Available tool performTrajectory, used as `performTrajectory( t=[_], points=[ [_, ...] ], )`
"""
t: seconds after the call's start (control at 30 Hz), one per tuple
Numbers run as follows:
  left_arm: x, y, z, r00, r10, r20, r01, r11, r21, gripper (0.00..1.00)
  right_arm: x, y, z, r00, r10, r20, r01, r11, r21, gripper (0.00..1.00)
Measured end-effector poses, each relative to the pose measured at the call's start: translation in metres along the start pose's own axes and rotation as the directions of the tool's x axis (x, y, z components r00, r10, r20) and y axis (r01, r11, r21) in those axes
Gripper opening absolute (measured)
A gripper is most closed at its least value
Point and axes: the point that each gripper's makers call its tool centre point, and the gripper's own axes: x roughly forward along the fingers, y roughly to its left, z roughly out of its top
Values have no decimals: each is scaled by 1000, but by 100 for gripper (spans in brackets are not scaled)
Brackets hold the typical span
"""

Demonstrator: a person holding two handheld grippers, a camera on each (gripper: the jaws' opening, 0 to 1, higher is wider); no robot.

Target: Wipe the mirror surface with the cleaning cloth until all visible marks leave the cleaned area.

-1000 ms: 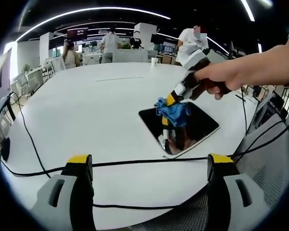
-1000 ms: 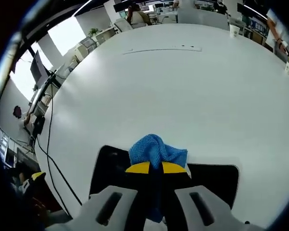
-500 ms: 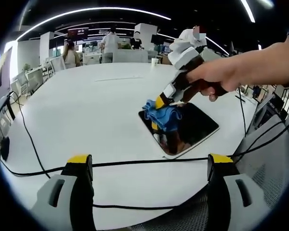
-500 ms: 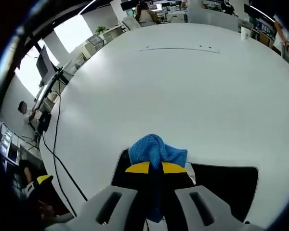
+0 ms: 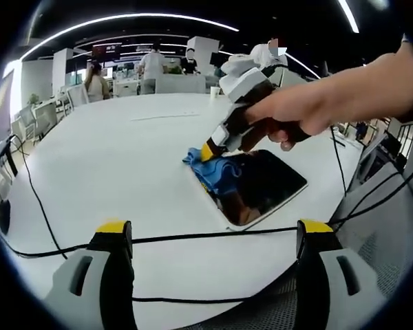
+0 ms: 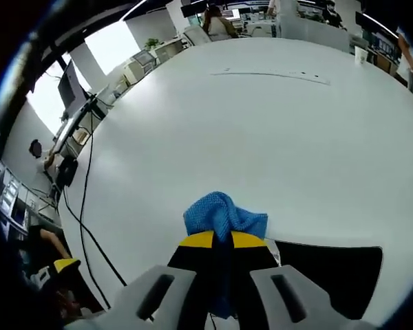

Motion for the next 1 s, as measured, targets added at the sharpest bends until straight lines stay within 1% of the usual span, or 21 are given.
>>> performTrajectory(
  t=[0.07, 0.13, 0.23, 0.37, 0.47, 0.6, 0.67, 0.83, 0.87, 1.0],
  points=[
    [0, -2, 0, 1000, -7, -1, 7, 1000, 3, 99, 2, -1, 1, 1000, -14, -11, 14, 999, -38, 1],
    [0, -2, -1, 1000, -6, -13, 6, 1000, 4, 99, 2, 0, 0, 1000, -16, -10, 15, 999, -47, 1],
    [0, -2, -1, 1000, -9, -11, 9, 1000, 9, 99, 3, -3, 1, 1000, -16, -2, 16, 999, -39, 1],
    [1, -2, 0, 1000, -12, -4, 12, 1000, -1, 99, 6, -3, 2, 1000, -22, -6, 22, 998, -52, 1],
    [1, -3, 0, 1000, -15, -3, 15, 1000, -2, 99, 8, -5, 3, 1000, -15, -10, 14, 999, -35, 1],
    [0, -3, 2, 1000, -12, 0, 12, 1000, -5, 99, 8, -4, 2, 1000, -10, -5, 10, 999, -34, 1],
    [-1, -3, 2, 1000, -9, -2, 9, 1000, -6, 99, 7, -3, -1, 1000, -9, -4, 9, 998, -56, 1],
    [-2, -1, 3, 1000, 1, 4, -1, 1000, -18, 99, 0, 0, -9, 1000, 1, 2, -1, 999, -43, 1],
    [-4, -1, 7, 1000, 3, 19, -2, 1000, -22, 99, -2, 2, -10, 1000, 7, 16, -6, 998, -67, 1],
    [-5, 2, 8, 999, 19, 27, -18, 999, -30, 99, -6, 4, -17, 1000, 12, 1, -12, 997, -71, 1]
  ],
)
